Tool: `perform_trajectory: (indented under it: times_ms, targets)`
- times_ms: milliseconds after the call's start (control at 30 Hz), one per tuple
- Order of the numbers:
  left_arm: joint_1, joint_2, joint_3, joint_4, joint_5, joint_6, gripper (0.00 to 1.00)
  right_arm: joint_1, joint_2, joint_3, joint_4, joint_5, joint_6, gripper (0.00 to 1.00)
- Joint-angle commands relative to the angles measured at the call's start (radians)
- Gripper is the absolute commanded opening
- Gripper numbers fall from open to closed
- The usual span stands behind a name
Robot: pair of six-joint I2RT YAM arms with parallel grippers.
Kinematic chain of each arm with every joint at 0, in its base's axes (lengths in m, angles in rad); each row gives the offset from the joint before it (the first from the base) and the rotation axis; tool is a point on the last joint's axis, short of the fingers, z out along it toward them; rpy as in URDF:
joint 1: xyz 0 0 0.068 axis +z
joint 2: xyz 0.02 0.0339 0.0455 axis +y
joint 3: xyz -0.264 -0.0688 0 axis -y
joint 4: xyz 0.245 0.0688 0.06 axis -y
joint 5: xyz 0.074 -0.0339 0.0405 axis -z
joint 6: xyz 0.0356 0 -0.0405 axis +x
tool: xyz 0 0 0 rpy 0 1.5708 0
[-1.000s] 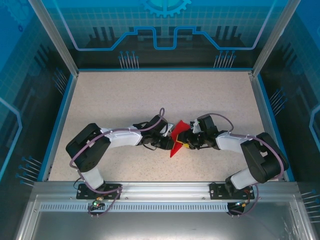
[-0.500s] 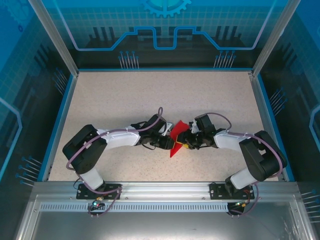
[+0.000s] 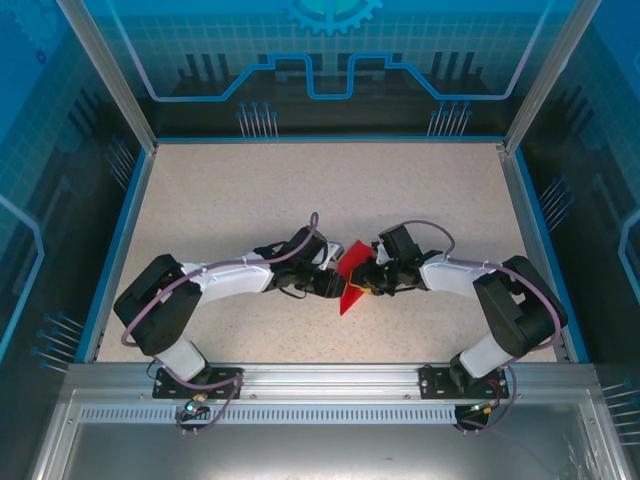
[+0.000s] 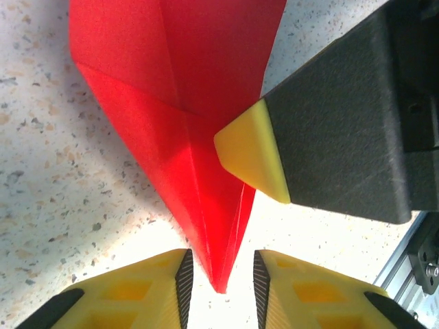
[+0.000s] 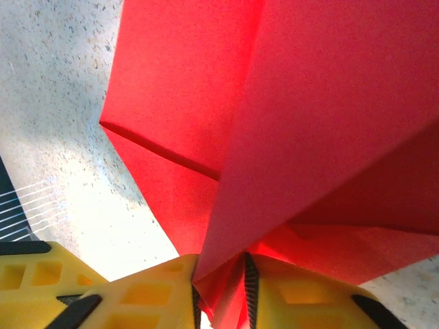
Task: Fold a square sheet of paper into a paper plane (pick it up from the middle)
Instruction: Turn over a paper plane at the center of the table.
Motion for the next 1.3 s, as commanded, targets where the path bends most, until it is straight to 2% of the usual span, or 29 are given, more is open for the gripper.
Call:
perform_trajectory:
  times_ms: [0,433,533,733,867,1067,1267]
  targets:
    - [0.009,-0.030,-0.020,-0.027,0.004,0.026,0.32,0.024,0.004,0.039,-0.092,0.057,-0.025,0.20]
    - [0.031,-0.058,-0.035,-0.032,0.007,0.021,0.33,0.042,-0.042,0.098,-0.247,0.145,-0.067,0.08]
    - [0.045,-0.070,-0.030,-0.052,0.002,0.014,0.33,0.040,-0.078,0.149,-0.360,0.177,-0.120,0.06]
    - [0.076,-0.119,-0.053,-0.068,-0.022,-0.007,0.35,0.036,-0.108,0.316,-0.722,0.319,-0.332,0.03]
    - [0.094,-0.122,-0.082,-0.051,-0.019,-0.020,0.35,0.058,-0.056,0.393,-0.897,0.374,-0.433,0.05]
    - [0.102,-0.115,-0.101,-0.031,-0.010,-0.034,0.36,0.093,0.017,0.412,-0.915,0.410,-0.456,0.07]
    - [0.102,-0.115,-0.107,-0.021,-0.001,-0.048,0.36,0.129,0.103,0.427,-0.854,0.437,-0.451,0.08]
